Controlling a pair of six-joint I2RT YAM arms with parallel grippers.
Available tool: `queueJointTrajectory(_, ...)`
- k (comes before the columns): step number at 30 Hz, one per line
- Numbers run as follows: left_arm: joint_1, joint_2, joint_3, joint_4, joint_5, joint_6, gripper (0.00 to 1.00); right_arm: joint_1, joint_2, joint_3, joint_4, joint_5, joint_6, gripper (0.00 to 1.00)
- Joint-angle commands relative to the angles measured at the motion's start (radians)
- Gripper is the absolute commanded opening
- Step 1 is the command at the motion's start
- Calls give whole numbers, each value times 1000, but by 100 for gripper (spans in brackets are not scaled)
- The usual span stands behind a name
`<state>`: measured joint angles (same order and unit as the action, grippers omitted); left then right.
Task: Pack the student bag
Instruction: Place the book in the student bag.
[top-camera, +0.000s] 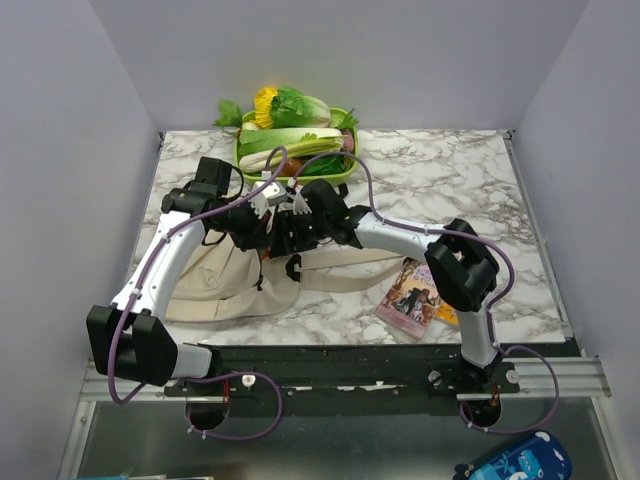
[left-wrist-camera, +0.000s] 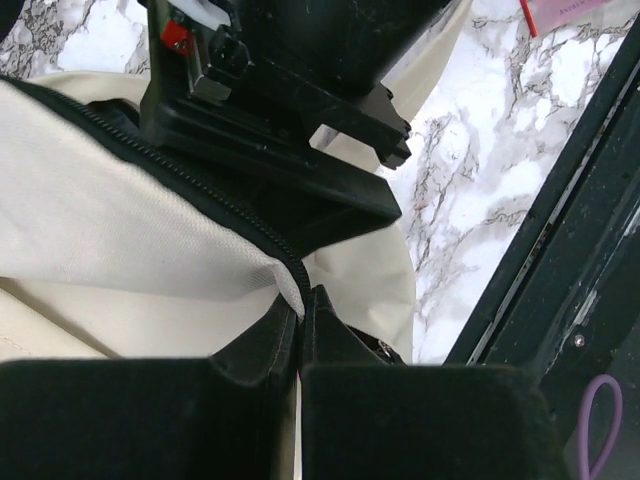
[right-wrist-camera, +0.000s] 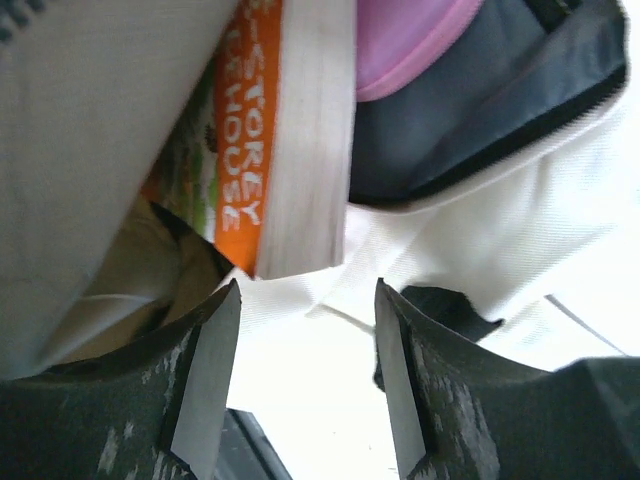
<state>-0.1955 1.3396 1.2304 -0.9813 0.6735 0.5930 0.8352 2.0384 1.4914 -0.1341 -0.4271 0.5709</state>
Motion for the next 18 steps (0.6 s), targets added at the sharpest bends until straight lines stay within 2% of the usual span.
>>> queueJointTrajectory(1, 2, -2, 47, 21, 29, 11, 4, -34, -14, -48, 65, 86, -109, 62)
queueJointTrajectory(5, 2, -5, 57, 15, 34, 2, 4, -57, 12, 9, 5, 221, -112, 45)
queueJointTrajectory(9, 2, -11, 49, 9, 34, 4, 4, -59, 34, 52, -9, 291, -88, 44)
queueJointTrajectory(18, 1, -33, 24, 16, 37, 8, 4, -28, 206, 266, -147, 228, -49, 51)
